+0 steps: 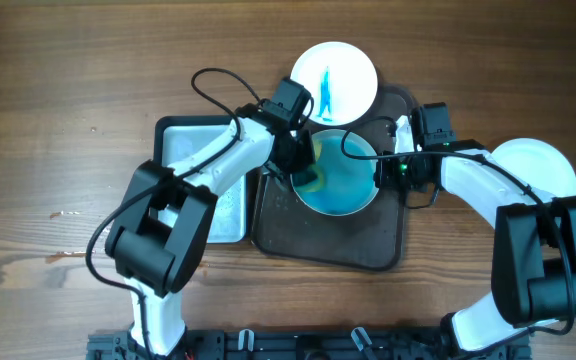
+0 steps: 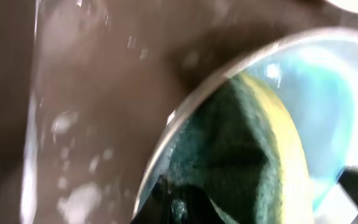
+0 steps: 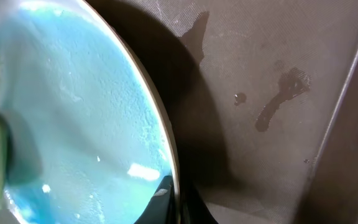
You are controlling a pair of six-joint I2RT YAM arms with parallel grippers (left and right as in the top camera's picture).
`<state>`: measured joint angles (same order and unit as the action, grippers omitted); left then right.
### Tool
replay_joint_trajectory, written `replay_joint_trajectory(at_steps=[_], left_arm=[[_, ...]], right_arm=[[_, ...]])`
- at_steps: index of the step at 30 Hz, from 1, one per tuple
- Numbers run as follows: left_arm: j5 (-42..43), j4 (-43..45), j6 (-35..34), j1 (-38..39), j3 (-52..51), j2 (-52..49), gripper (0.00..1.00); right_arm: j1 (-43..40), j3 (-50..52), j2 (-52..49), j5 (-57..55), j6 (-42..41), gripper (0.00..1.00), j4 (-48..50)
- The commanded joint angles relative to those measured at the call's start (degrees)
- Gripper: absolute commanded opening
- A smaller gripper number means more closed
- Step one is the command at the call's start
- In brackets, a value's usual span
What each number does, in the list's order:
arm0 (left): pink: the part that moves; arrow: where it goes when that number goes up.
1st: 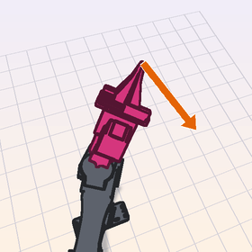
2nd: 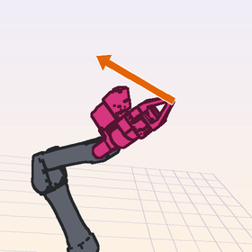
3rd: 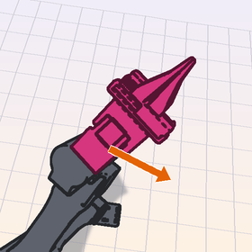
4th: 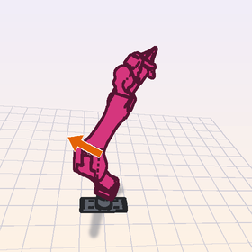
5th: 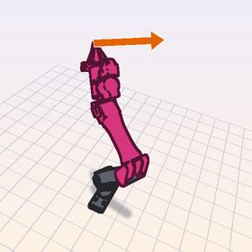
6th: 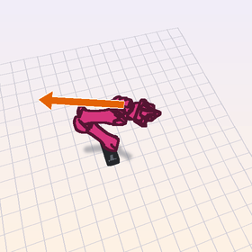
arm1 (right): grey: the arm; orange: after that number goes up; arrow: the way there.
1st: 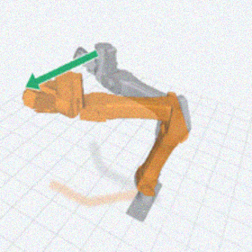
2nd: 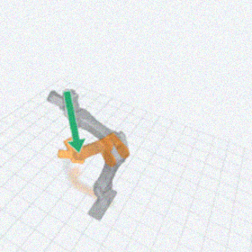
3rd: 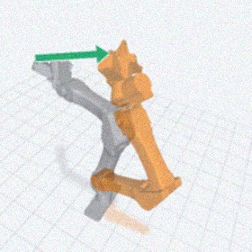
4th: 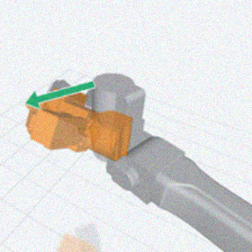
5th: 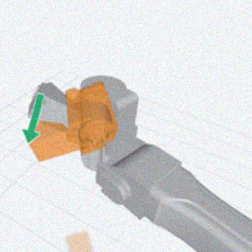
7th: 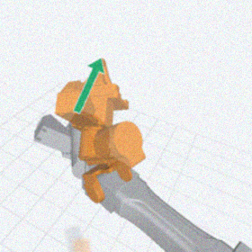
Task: Clean dirty plates on tray and stack at the side
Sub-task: 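Scrub the blue smear with the sponge while right gripper holds plate, then return the sponge to the basin and lift the plate with right gripper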
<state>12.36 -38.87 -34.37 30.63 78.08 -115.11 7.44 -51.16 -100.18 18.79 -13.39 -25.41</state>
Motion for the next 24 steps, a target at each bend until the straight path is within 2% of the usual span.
replay_joint_trajectory(at_steps=[1, 5, 9, 13, 18, 21, 24], left_arm=[[5.31, -3.89, 2.32, 0.44, -1.55, 4.00, 0.04], [11.13, -6.25, 4.39, 0.33, -1.55, 8.72, 0.04], [9.55, -9.77, 5.97, -0.76, -1.55, 16.26, 0.04], [-2.19, -16.26, 5.90, -4.90, -1.55, 22.93, 0.04], [-21.29, -22.14, 5.88, -12.52, -2.84, 23.43, 0.04], [-27.32, -18.71, 5.62, -16.11, -7.52, 22.49, 0.04], [-26.91, -13.18, 5.64, -18.91, -13.55, 21.29, 0.04]], right_arm=[[0.22, 0.96, -1.20, -2.43, 1.60, 0.04, -1.22], [0.22, 0.96, -1.20, -2.43, 1.60, 0.04, -1.20], [0.22, 0.96, -1.20, -2.43, 1.62, 0.04, -1.20], [0.22, 0.96, -1.20, -2.43, 1.64, 0.04, -1.20], [0.22, 0.96, -1.20, -2.43, 1.60, 0.04, -0.28], [0.22, 0.98, -1.20, -2.43, 1.36, 0.04, 0.81], [0.20, 0.96, -1.20, -2.27, 1.01, 0.04, 1.79]])
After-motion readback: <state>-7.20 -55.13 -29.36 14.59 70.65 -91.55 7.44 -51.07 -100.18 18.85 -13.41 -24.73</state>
